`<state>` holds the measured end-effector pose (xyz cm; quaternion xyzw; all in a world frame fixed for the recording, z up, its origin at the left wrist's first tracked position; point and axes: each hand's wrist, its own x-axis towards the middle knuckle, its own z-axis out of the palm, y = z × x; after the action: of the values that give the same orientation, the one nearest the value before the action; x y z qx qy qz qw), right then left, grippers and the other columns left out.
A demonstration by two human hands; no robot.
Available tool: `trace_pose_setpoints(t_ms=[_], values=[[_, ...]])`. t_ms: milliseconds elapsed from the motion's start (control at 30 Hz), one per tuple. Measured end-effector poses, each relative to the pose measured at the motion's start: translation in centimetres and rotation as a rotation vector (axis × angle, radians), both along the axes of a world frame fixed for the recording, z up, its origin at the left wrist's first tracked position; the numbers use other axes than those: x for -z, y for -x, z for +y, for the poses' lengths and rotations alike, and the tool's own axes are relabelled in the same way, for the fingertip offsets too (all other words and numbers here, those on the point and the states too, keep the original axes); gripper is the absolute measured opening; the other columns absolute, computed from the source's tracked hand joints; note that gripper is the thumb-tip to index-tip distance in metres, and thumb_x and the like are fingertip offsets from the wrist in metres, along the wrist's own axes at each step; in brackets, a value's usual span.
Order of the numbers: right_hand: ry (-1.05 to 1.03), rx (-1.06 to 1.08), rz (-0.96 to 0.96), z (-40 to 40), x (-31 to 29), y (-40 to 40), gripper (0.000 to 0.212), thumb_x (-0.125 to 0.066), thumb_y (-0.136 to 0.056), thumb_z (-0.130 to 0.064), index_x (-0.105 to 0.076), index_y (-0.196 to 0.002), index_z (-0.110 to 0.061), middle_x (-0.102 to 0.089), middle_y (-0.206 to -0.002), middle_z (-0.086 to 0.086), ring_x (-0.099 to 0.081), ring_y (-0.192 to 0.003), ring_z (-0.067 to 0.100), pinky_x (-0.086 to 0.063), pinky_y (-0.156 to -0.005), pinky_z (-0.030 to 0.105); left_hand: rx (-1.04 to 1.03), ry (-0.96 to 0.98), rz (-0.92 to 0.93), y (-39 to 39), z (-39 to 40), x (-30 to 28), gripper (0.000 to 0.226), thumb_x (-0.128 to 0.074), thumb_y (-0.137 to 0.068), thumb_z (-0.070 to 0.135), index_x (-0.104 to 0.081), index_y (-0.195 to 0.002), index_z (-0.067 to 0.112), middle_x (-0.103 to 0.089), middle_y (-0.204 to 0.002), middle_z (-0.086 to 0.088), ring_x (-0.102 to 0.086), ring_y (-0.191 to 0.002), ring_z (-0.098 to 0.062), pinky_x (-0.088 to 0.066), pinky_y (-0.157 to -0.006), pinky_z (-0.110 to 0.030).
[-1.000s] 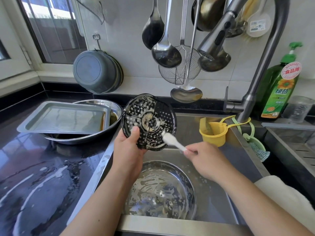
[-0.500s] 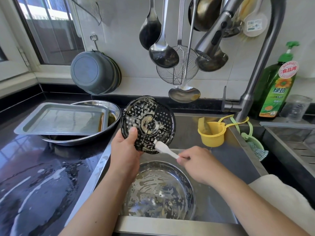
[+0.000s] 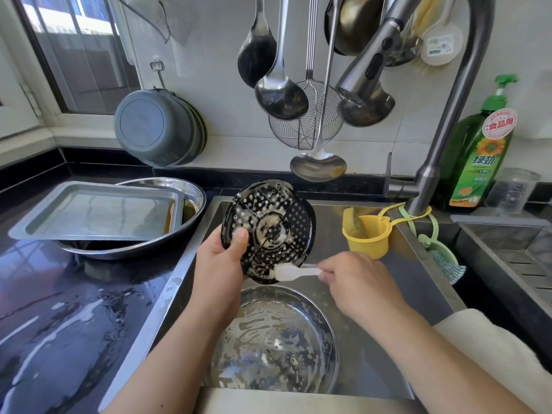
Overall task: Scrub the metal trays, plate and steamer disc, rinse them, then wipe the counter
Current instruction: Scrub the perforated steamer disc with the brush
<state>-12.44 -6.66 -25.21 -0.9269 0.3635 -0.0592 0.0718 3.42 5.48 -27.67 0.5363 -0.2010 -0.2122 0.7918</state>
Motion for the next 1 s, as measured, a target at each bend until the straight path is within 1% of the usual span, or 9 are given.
trace_pose_setpoints(t_ms=[100, 200, 333, 500, 600, 733, 833, 933, 1000], values=[[0.018, 0.101, -0.019, -1.5, -0.6, 0.8, 0.033, -0.049, -0.105, -0.03, -0.055, -0.073, -0.027, -0.049, -0.068, -0.006, -0.049, -0.07, 0.023, -0.029, -0.058, 0.036, 0.009, 0.015, 0.023, 0.1, 0.0, -0.2, 0.024, -0.048, -0.109, 0.011, -0.068, -0.122, 0.01, -0.076, -0.115, -0.015, -0.072, -0.112, -0.035, -0.056, -0.098, -0.054], [-0.011, 0.08, -0.042, -1.3, -0.2, 0.8, 0.03, -0.051, -0.104, -0.03, -0.059, -0.075, -0.027, -0.05, -0.068, -0.005, -0.05, -0.068, 0.023, -0.031, -0.053, 0.035, 0.011, 0.023, 0.036, 0.3, 0.0, -0.4, 0.024, -0.048, -0.109, 0.01, -0.068, -0.122, 0.01, -0.077, -0.114, -0.014, -0.072, -0.111, -0.033, -0.058, -0.094, -0.05], [-0.169, -0.089, -0.075, 1.0, 0.8, -0.8, 0.034, -0.056, -0.101, -0.036, -0.058, -0.074, -0.016, -0.056, -0.067, 0.001, -0.056, -0.068, 0.025, -0.05, -0.066, 0.036, 0.016, 0.035, 0.067, 0.5, 0.2, -0.6, 0.025, -0.047, -0.109, 0.01, -0.066, -0.125, 0.008, -0.077, -0.114, -0.015, -0.074, -0.106, -0.031, -0.061, -0.083, -0.043], [-0.185, 0.027, -0.063, -0.7, 0.6, 0.0, 0.025, -0.056, -0.102, -0.037, -0.069, -0.082, -0.028, -0.058, -0.069, 0.0, -0.056, -0.069, 0.025, -0.039, -0.056, 0.034, -0.013, 0.068, 0.116, 0.3, 0.2, -0.7, 0.024, -0.045, -0.11, 0.009, -0.068, -0.119, 0.012, -0.078, -0.11, -0.011, -0.075, -0.102, -0.026, -0.062, -0.078, -0.038], [-0.145, 0.116, -0.078, -1.8, 0.3, 0.8, 0.035, -0.052, -0.104, -0.034, -0.061, -0.071, -0.025, -0.057, -0.068, 0.0, -0.053, -0.065, 0.022, -0.034, -0.051, 0.033, -0.016, 0.063, 0.116, 0.3, 0.1, -0.7, 0.025, -0.045, -0.11, 0.01, -0.068, -0.12, 0.012, -0.078, -0.111, -0.011, -0.075, -0.103, -0.025, -0.061, -0.078, -0.037], [-0.196, -0.006, -0.064, 0.1, 0.8, -0.1, 0.026, -0.055, -0.102, -0.036, -0.068, -0.084, -0.023, -0.06, -0.073, 0.001, -0.057, -0.071, 0.026, -0.04, -0.056, 0.034, -0.002, 0.068, 0.136, 0.5, 0.1, -0.7, 0.024, -0.045, -0.11, 0.009, -0.067, -0.121, 0.009, -0.078, -0.109, -0.012, -0.076, -0.099, -0.025, -0.062, -0.075, -0.036], [-0.208, -0.116, -0.096, 1.8, 1.1, -1.0, 0.04, -0.055, -0.101, -0.037, -0.051, -0.067, -0.016, -0.054, -0.065, 0.002, -0.056, -0.07, 0.029, -0.036, -0.054, 0.035, 0.021, 0.06, 0.133, 0.6, 0.1, -0.6, 0.024, -0.045, -0.11, 0.011, -0.067, -0.121, 0.01, -0.077, -0.112, -0.014, -0.075, -0.102, -0.029, -0.061, -0.078, -0.041], [-0.183, -0.064, -0.147, 1.7, 0.7, -1.1, 0.036, -0.054, -0.102, -0.039, -0.057, -0.072, -0.019, -0.056, -0.066, 0.001, -0.053, -0.066, 0.024, -0.033, -0.05, 0.034, 0.026, 0.082, 0.173, 0.7, 0.0, -0.7, 0.024, -0.045, -0.11, 0.01, -0.067, -0.12, 0.01, -0.077, -0.112, -0.013, -0.075, -0.099, -0.025, -0.062, -0.073, -0.036], [-0.15, 0.017, -0.183, 1.1, 0.3, -0.7, 0.031, -0.052, -0.102, -0.04, -0.063, -0.08, -0.021, -0.059, -0.071, 0.0, -0.056, -0.071, 0.025, -0.036, -0.052, 0.034, 0.026, 0.107, 0.208, 0.6, 0.0, -0.8, 0.025, -0.044, -0.11, 0.01, -0.066, -0.123, 0.008, -0.077, -0.113, -0.013, -0.075, -0.098, -0.023, -0.062, -0.07, -0.033]])
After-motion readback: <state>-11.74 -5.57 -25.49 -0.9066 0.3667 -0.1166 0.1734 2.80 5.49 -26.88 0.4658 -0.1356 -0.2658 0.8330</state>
